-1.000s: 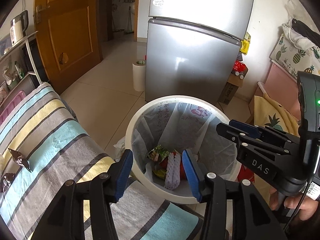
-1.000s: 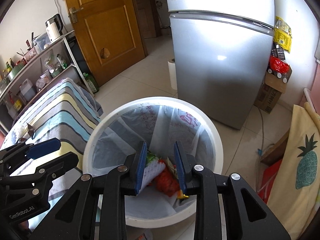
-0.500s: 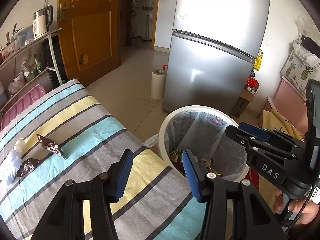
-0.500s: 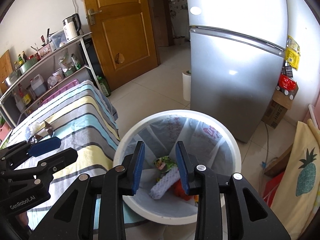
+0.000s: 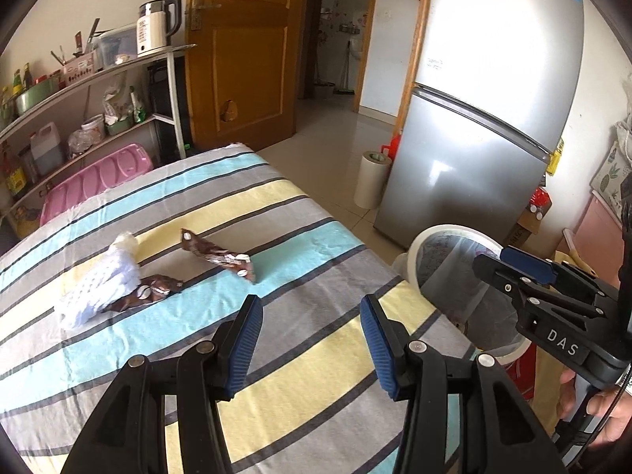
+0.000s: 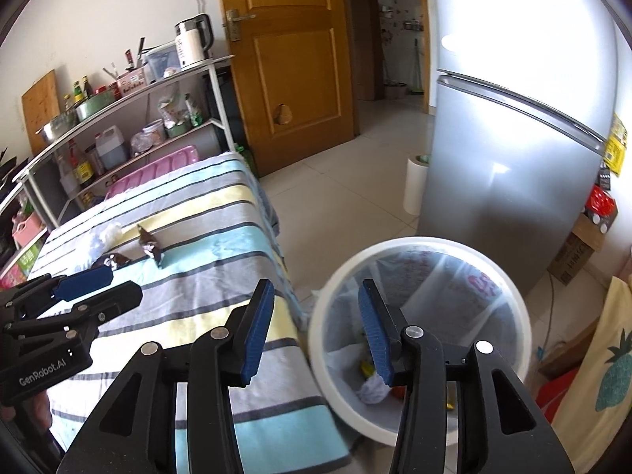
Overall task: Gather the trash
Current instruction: 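Move both tools back over the table toward the chocolate wrappers, then grasp the clear foam sleeve with the left tool while the right tool grasps a brown chocolate wrapper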
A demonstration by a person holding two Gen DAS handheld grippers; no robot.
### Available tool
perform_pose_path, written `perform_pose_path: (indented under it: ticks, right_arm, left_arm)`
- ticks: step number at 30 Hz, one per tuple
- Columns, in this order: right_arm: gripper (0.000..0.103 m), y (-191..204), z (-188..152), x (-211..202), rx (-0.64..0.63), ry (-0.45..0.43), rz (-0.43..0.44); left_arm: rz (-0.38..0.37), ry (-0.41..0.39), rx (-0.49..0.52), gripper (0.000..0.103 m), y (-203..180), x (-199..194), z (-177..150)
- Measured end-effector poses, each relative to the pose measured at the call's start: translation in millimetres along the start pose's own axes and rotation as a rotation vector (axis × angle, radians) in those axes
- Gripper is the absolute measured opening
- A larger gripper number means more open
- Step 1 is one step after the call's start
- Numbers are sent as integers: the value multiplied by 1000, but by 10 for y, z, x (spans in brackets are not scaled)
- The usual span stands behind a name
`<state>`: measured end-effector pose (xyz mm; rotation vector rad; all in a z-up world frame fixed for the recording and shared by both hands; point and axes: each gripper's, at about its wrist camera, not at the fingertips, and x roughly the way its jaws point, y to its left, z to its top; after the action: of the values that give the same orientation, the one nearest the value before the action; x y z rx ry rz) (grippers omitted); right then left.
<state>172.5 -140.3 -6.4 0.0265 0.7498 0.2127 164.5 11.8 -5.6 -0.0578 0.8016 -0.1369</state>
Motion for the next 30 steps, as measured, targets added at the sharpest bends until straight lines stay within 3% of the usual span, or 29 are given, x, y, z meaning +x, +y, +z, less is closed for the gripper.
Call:
perform_pose_path:
  ticks: [15,19,23,30]
  right_arm:
    - [47,849,160,328,-163,45,130]
    - [47,1046,217,453,-202,63,186]
    - [48,1225,284,604,-227,79,240]
    - [53,1494,382,921,-299,131,263]
  left_arm:
    - [119,-18,-160,51,1192,-266,-140]
    - [112,-9,-184,58,1443,-284,-139]
    - [151,-9,-139,60,1579,-286,-116]
    - [122,43,-70,66,1746,-121,-56]
